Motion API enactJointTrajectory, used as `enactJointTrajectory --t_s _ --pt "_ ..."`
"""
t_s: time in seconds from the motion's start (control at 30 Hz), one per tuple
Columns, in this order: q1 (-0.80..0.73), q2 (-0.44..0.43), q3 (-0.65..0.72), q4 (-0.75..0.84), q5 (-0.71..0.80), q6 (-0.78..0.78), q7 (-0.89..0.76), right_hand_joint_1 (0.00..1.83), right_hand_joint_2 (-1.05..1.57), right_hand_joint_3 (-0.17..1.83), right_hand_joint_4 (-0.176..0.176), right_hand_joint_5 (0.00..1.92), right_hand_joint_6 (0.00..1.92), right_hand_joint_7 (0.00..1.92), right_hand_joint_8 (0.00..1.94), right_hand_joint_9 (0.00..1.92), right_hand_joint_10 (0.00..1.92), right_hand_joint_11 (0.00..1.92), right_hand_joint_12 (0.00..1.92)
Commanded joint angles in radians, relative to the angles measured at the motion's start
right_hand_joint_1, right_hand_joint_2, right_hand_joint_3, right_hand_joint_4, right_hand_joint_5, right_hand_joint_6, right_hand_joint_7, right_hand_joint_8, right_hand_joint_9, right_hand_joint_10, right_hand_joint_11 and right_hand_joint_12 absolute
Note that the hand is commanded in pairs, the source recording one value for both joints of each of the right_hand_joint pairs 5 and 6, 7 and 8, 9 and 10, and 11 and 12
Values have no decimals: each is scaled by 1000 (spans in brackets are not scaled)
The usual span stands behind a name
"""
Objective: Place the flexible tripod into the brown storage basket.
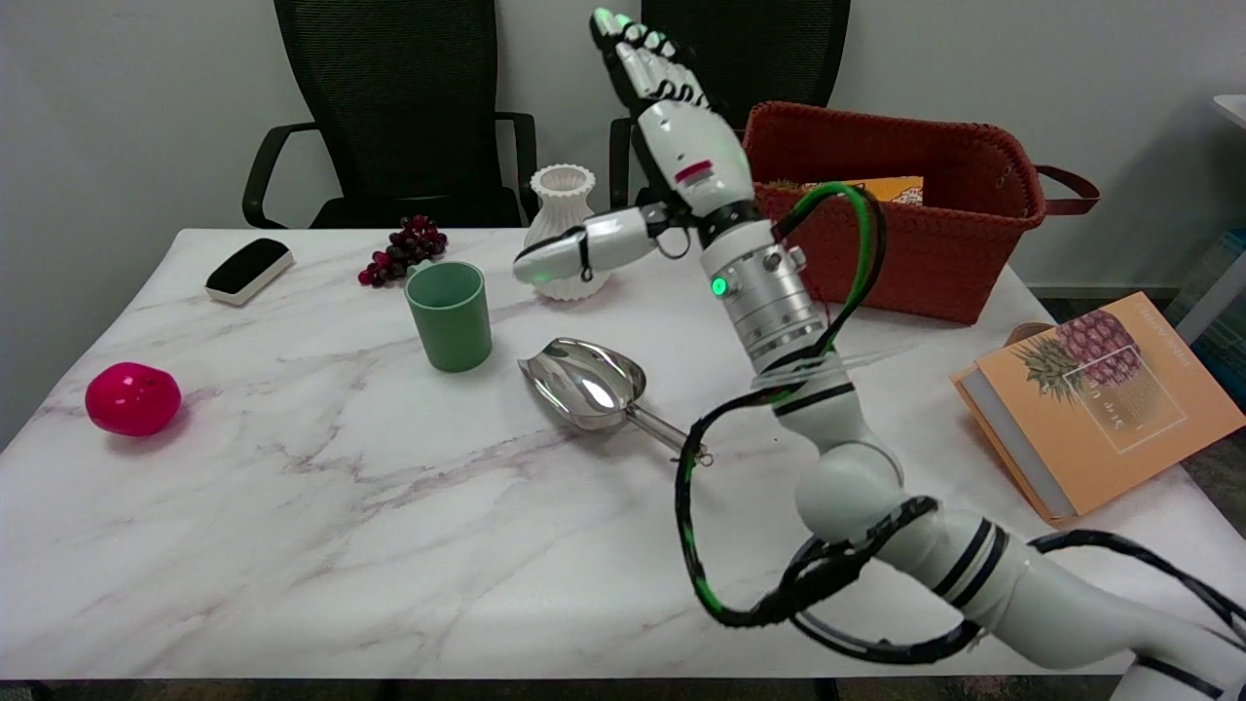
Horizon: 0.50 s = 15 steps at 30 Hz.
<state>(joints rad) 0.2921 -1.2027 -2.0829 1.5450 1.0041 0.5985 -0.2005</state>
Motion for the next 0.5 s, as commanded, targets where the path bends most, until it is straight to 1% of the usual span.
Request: enactJointTrajectory --t_s 0.03,0.2,0.5 --pt "-151 -201 -45 82 -86 -6 -231 685 203 -175 0 0 0 0 0 0 0 0 0" --pt "-146 -232 -45 75 -86 -13 -253 697 195 -175 0 0 0 0 0 0 0 0 0" --pt "-122 -232 -68 39 -93 20 -260 703 189 -175 0 0 0 0 0 0 0 0 0"
